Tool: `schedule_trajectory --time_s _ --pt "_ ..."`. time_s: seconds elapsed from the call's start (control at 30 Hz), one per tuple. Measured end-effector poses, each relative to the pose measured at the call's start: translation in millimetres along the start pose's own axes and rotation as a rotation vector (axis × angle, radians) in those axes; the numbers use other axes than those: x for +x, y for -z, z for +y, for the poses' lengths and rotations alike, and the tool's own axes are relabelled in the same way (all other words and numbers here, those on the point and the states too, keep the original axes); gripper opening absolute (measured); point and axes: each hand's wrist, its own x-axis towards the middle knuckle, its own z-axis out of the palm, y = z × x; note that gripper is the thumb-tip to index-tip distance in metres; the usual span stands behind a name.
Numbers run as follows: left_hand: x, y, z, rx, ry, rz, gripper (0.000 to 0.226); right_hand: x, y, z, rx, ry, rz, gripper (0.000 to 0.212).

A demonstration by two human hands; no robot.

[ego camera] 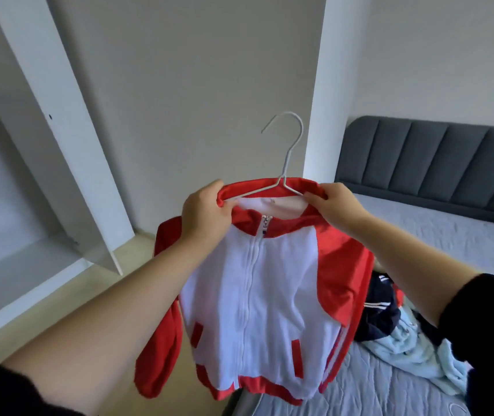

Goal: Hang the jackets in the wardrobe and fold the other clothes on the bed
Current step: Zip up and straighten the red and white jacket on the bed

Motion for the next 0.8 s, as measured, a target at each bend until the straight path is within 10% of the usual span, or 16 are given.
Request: schedule_trajectory --time_s 0.13,0.27,0.43,0.8 --pt "-4.2 12.5 -7.3 -0.162 -0.031 -0.16 0.027 11.3 -13.5 -2.3 0.034 0.018 0.163 0.038" --pt "3.1 45.3 -23.1 -0.592 0.362 -0.525 0.034 12.7 -26.8 -2.5 0.074 0.029 0.174 0.025" --pt "5.4 66.9 -56.3 -0.218 0.47 -0.891 0.018 13.1 -57.2 -27.8 0.084 0.224 0.15 0.019" --pt "36.9 89.5 -184.1 0.102 0.293 -0.159 0.04 76.0 -147.8 -106.7 0.215 0.13 -0.147 0.041"
